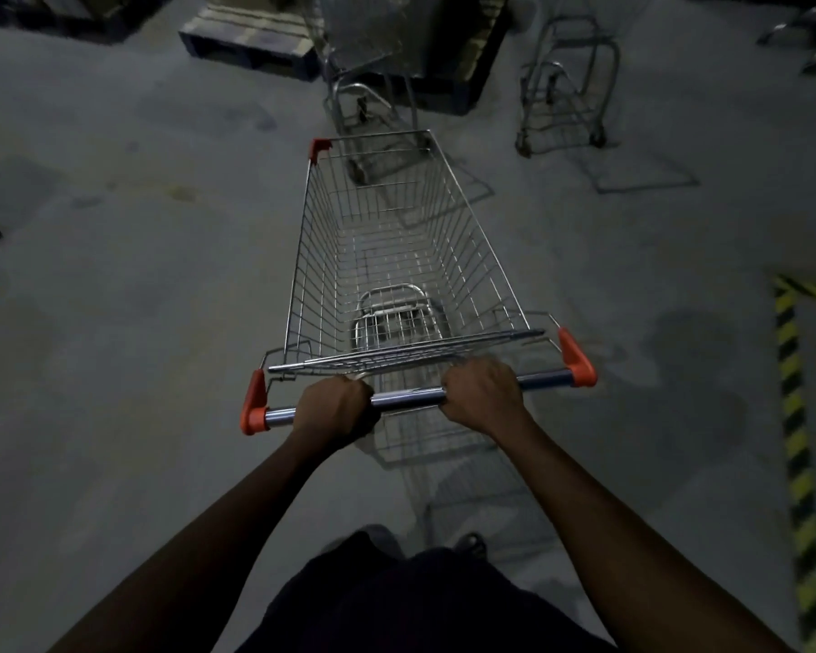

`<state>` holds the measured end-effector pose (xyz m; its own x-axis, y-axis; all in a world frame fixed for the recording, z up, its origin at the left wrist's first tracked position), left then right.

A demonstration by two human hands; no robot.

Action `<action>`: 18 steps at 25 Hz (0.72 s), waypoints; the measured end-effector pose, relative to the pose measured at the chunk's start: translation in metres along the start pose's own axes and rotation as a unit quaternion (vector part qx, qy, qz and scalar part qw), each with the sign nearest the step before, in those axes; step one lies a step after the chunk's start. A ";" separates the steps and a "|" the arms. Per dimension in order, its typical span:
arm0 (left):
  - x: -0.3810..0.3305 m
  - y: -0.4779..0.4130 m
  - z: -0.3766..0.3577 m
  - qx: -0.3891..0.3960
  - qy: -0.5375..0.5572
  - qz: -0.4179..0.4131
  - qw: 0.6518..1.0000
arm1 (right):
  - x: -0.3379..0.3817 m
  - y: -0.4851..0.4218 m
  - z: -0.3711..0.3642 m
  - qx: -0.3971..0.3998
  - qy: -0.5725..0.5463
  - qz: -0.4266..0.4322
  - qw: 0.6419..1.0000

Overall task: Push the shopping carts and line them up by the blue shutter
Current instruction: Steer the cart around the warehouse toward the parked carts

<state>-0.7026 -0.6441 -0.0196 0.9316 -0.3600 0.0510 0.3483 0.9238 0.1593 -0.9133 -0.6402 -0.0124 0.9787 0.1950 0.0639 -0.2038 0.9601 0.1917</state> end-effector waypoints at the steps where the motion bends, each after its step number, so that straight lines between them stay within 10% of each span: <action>1: -0.006 0.003 0.000 -0.002 0.003 -0.007 1.000 | -0.003 0.009 0.000 0.000 -0.003 -0.008 1.000; 18: -0.072 0.078 -0.006 -0.012 -0.037 -0.269 0.962 | 0.041 0.200 -0.036 -0.004 -0.066 -0.303 0.951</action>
<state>-0.7416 -0.5457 -0.0168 0.6063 -0.7943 0.0380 0.7810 0.6038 0.1597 -0.9130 -0.4333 -0.0066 0.9052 -0.4199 0.0661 0.3965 0.8901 0.2247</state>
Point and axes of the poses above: each hand's wrist, its own y-axis away from the middle knuckle, its own z-axis out of the back of the hand, x = y × z, the point moved 1 cm from there along -y, towards the middle knuckle, and after that the axes turned 5 degrees about -x, right-handed, at the moved point
